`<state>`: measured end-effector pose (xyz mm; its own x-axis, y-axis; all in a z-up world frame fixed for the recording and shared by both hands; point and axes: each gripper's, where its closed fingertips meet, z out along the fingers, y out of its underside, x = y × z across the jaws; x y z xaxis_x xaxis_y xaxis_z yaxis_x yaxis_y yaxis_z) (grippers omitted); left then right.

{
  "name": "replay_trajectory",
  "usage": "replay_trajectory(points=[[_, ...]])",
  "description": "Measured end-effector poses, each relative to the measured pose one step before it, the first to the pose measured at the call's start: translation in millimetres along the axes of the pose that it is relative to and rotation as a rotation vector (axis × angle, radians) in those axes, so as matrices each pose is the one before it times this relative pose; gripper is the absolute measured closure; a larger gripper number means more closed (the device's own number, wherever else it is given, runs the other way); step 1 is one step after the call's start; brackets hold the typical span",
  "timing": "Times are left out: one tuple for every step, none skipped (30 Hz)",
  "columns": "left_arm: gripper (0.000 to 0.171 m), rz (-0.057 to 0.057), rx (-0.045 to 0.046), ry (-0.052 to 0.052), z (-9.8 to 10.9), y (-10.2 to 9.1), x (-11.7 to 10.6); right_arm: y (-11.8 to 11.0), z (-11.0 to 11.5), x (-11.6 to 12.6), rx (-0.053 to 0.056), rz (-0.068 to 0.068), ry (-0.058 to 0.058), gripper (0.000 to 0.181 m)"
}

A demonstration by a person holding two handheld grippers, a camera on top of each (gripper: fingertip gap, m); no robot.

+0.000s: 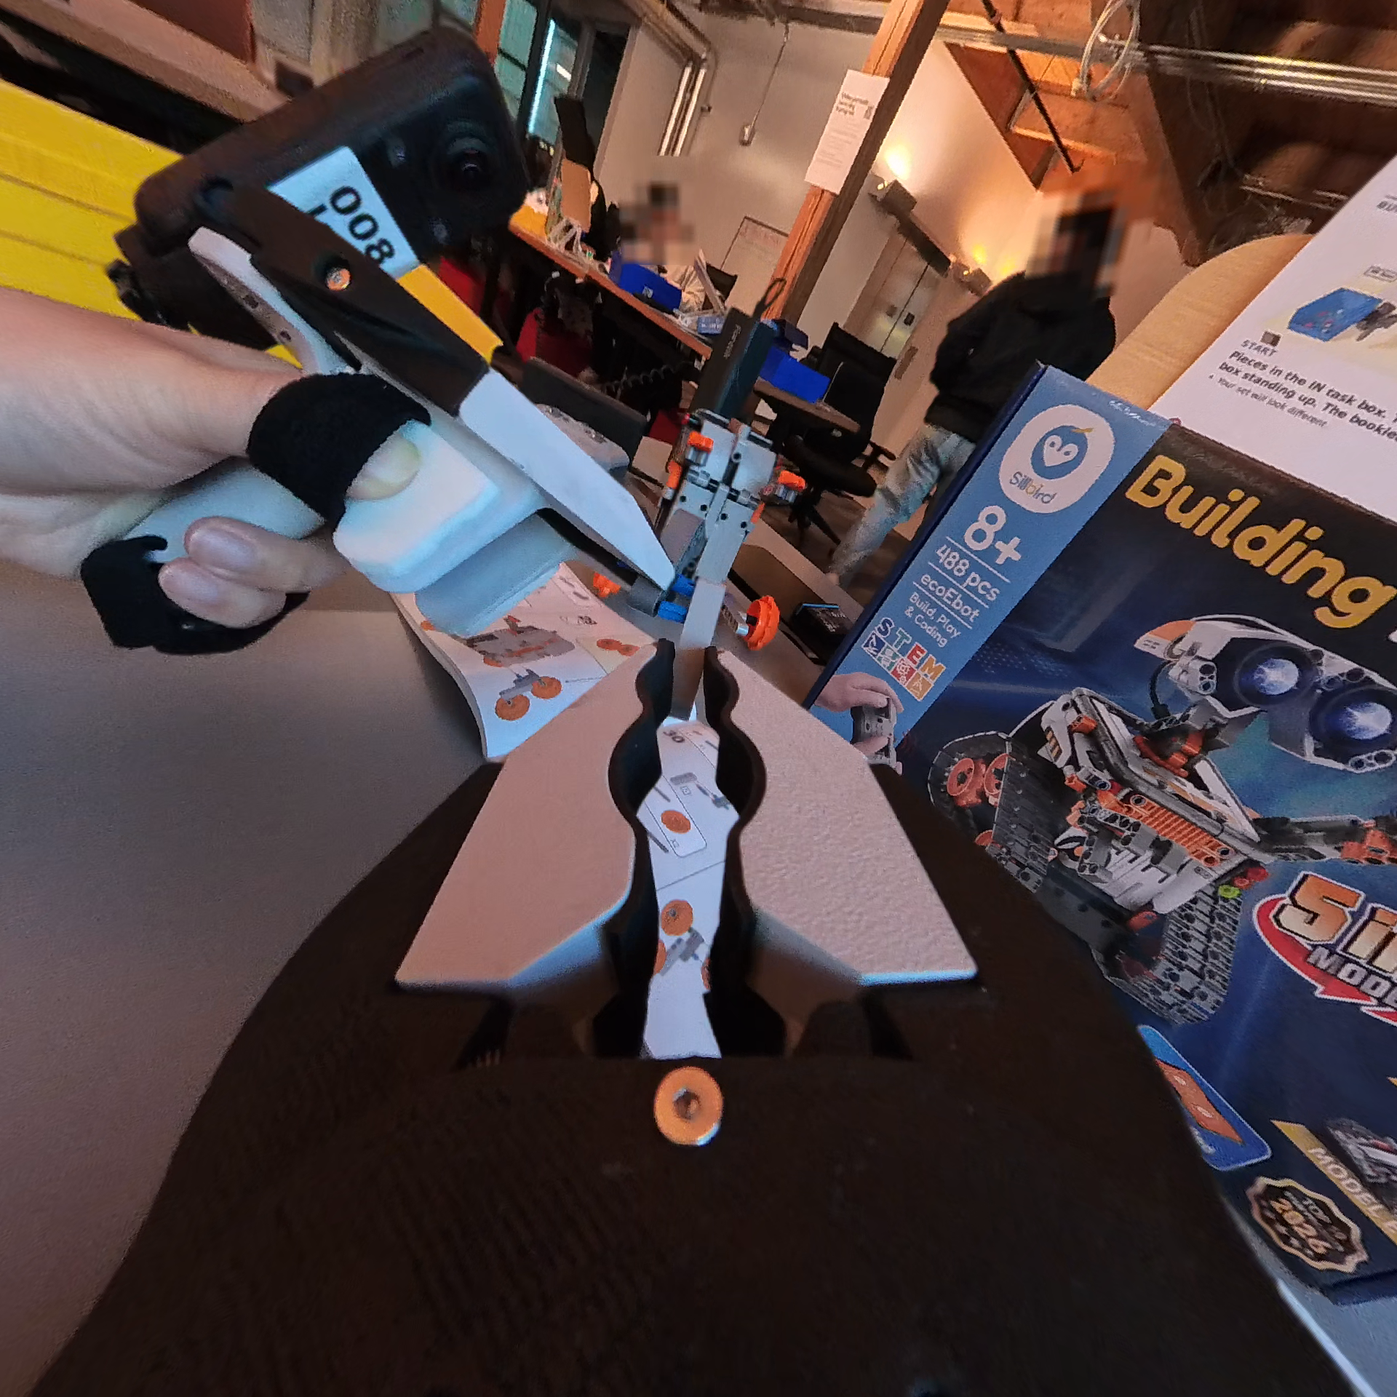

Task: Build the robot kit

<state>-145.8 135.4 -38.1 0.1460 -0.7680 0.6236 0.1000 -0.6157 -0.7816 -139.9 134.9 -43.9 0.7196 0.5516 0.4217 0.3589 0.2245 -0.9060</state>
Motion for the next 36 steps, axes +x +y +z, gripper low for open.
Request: replay_trajectory(points=[[0.167,-0.0187,-0.00604,0.0172,-0.39,0.87,-0.22,0.88,0.00,-0.67,-0.0115,-0.0034,-0.0079,0.175],[0.167,-0.0166,-0.00633,0.0171,-0.51,0.73,-0.03,-0.16,-0.43,-0.54,-0.0012,0.0041,-0.0101,0.175],[0.167,-0.0186,-0.00181,0.0190,-0.39,0.08,0.58,-0.39,-0.24,-0.07,0.0007,0.0107,-0.0076,0.176],[0.167,-0.0170,0.00054,0.0135,-0.06,0.19,0.25,0.43,0.09,0.09,-0.0052,0.0104,-0.0040,0.176],[0.167,-0.0107,0.00002,0.0064,0.09,0.43,-0.24,0.59,-0.01,-0.37,-0.0053,0.0003,-0.0043,0.176],[0.167,-0.0063,-0.00364,0.0031,-0.28,0.61,-0.46,0.49,-0.11,-0.90,-0.0040,-0.0075,-0.0075,0.175],[0.167,-0.0041,-0.00633,0.0004,-0.40,0.91,-0.50,0.65,-0.19,-0.87,-0.0077,-0.0076,-0.0088,0.175],[0.167,-0.0023,-0.00479,-0.0016,-0.43,0.96,-0.63,0.08,-0.20,-0.88,-0.0043,-0.0102,-0.0069,0.175],[0.167,-0.0064,-0.00137,0.0014,-0.28,0.47,-0.07,0.13,-0.25,-0.45,-0.0040,-0.0118,-0.0027,0.175],[0.167,-0.0143,-0.00306,0.0030,-0.06,0.87,-0.11,1.00,-0.23,-0.60,-0.0089,-0.0132,-0.0030,0.176],[0.167,-0.0165,-0.00708,0.0046,0.10,1.22,-0.35,0.90,-0.52,-0.71,-0.0078,-0.0160,-0.0025,0.175],[0.167,-0.0166,-0.00663,0.0079,0.25,0.91,-0.10,0.37,-0.77,-0.35,-0.0035,-0.0142,0.0008,0.176],[0.167,-0.0146,-0.00269,0.0071,0.48,0.41,0.14,0.26,-0.52,0.17,-0.0048,-0.0065,0.0038,0.176],[0.167,-0.0069,-0.00099,-0.0016,0.65,0.41,-0.87,1.02,-0.24,0.31,-0.0115,-0.0071,0.0051,0.175],[0.167,0.0050,-0.00147,-0.0105,0.76,0.56,-1.52,1.25,0.02,-0.02,-0.0131,-0.0130,0.0060,0.175],[0.167,0.0096,0.00018,-0.0108,0.53,0.27,-1.11,0.62,0.13,-0.03,-0.0090,-0.0125,0.0083,0.175],[0.167,0.0071,0.00303,-0.0090,0.23,-0.24,-0.63,0.29,0.48,0.07,-0.0073,-0.0062,0.0069,0.175],[0.167,0.0024,0.00485,-0.0079,-0.12,-0.41,-0.75,-0.07,0.52,-0.12,-0.0047,-0.0040,0.0054,0.175],[0.167,0.0009,0.00611,-0.0066,-0.24,-0.67,-0.41,-0.40,0.58,-0.05,-0.0013,-0.0032,0.0049,0.175],[0.167,0.0028,0.00666,-0.0053,-0.31,-0.82,-0.15,-0.58,0.48,-0.01,0.0019,0.0041,0.0036,0.175],[0.167,0.0047,0.00484,-0.0059,-0.06,-0.61,-0.13,-0.31,0.38,0.11,0.0007,0.0055,0.0026,0.175],[0.167,0.0052,0.00305,-0.0053,0.20,-0.33,-0.05,-0.11,-0.01,0.16,0.0003,0.0006,0.0023,0.175],[0.167,0.0023,0.00015,-0.0034,0.25,0.08,-0.11,0.44,-0.02,-0.12,-0.0003,-0.0009,-0.0003,0.175],[0.167,0.0002,-0.00229,-0.0014,0.15,0.34,-0.32,0.53,-0.23,-0.39,0.0008,0.0017,-0.0033,0.175],[0.167,-0.0022,-0.00320,0.0004,0.22,0.68,-0.38,0.50,-0.16,-0.44,0.0012,0.0050,-0.0053,0.175],[0.167,-0.0047,-0.00233,0.0023,0.22,0.47,-0.31,0.40,-0.19,-0.20,0.0005,0.0032,-0.0036,0.175],[0.167,-0.0071,0.00007,0.0054,0.21,0.18,0.05,-0.15,-0.29,0.12,0.0017,-0.0035,-0.0011,0.175],[0.167,-0.0097,0.00041,0.0070,-0.06,0.09,0.30,-0.31,-0.26,-0.04,-0.0003,-0.0039,-0.0004,0.175],[0.167,-0.0062,0.00165,0.0050,-0.11,-0.22,0.19,-0.53,0.08,-0.14,-0.0001,-0.0012,0.0005,0.175],[0.167,-0.0010,0.00154,0.0012,-0.29,-0.11,0.05,-0.41,0.07,-0.33,-0.0003,0.0001,0.0001,0.175],[0.167,0.0001,0.00024,0.0002,-0.29,-0.05,0.14,-0.15,0.05,-0.26,0.0001,0.0014,-0.0010,0.175],[0.167,-0.0004,-0.00007,0.0009,-0.20,-0.01,0.13,-0.26,0.02,-0.20,0.0006,0.0037,-0.0003,0.175],[0.167,-0.0006,0.00086,0.0013,-0.13,-0.14,0.07,-0.21,-0.01,0.05,0.0004,0.0032,0.0025,0.175],[0.167,0.0007,0.00290,-0.0002,0.08,-0.27,0.05,-0.09,0.00,0.31,-0.0023,0.0027,0.0069,0.175],[0.167,0.0032,0.00276,-0.0031,0.32,-0.06,-0.10,0.32,0.12,0.09,-0.0054,0.0056,0.0078,0.175],[0.167,0.0018,0.00160,-0.0029,0.16,0.08,-0.26,0.08,0.15,-0.14,-0.0038,0.0053,0.0064,0.175]])
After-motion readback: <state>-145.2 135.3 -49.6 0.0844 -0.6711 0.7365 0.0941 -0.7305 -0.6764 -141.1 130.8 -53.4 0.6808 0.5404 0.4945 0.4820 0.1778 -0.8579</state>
